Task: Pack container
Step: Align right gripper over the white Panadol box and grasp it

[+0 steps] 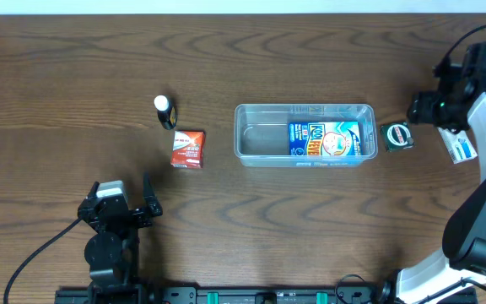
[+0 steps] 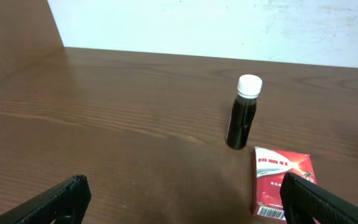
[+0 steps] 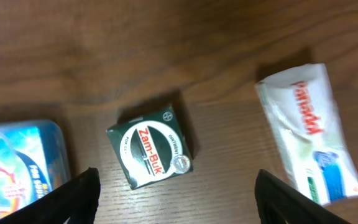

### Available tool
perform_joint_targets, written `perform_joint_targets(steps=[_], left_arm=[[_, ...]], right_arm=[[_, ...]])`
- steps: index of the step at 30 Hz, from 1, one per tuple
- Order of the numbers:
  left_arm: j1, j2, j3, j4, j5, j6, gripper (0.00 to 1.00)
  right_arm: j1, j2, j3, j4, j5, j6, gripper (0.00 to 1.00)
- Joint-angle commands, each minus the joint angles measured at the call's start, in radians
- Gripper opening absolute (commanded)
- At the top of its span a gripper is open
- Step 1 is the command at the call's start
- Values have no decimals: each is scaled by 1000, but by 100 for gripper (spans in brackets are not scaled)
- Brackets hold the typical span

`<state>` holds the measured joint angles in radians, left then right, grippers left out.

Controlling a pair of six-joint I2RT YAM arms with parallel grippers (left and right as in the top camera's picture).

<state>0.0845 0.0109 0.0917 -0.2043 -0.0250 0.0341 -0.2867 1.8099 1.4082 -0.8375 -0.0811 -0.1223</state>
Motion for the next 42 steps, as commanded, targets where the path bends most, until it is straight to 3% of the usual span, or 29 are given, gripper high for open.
perform_joint_targets(steps=[1,17,23,28,42], left_arm=[[6,-7,-28,-6,11,14,98],[6,-7,-28,-6,11,14,98],[6,-7,-28,-6,11,14,98],[6,-7,-28,-6,11,14,98],[6,-7,-28,-6,11,14,98]], right_arm=[[13,9,-60,50,-14,-64,81],[24,8,-124,141,28,-103,81],[-5,2,-124,164,217,-103,99],[-50,3,-125,130,127,-113,99],[-138,4,-134,223,189,-179,99]])
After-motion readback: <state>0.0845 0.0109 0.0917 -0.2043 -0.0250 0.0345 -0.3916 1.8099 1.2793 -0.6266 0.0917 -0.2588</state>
